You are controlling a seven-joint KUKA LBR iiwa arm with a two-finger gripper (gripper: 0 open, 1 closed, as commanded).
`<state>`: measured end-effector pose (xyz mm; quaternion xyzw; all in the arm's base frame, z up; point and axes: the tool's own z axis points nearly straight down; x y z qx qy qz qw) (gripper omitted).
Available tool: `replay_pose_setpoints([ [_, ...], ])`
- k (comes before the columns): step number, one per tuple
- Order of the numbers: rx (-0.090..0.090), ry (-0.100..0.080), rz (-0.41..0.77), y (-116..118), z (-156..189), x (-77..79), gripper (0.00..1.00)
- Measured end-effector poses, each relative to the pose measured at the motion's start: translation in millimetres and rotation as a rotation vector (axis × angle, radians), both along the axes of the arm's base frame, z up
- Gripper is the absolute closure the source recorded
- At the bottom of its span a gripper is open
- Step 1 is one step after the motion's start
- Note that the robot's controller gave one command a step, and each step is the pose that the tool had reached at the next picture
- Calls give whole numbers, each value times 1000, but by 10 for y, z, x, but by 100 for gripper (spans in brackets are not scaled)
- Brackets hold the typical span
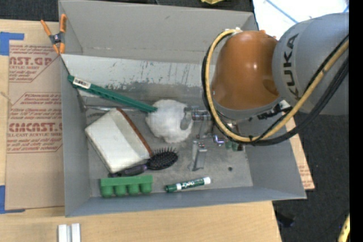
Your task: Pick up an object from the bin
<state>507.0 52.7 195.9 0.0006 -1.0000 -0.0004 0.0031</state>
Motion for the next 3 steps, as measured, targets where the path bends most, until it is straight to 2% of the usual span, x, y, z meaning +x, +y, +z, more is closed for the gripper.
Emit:
replay_pose_setpoints([
  [1,0,-7,-2,0,31,17,0],
  [2,1,-6,-132,867,-183,-49,0],
  [3,-2,-8,-116,793,-297,49,0],
])
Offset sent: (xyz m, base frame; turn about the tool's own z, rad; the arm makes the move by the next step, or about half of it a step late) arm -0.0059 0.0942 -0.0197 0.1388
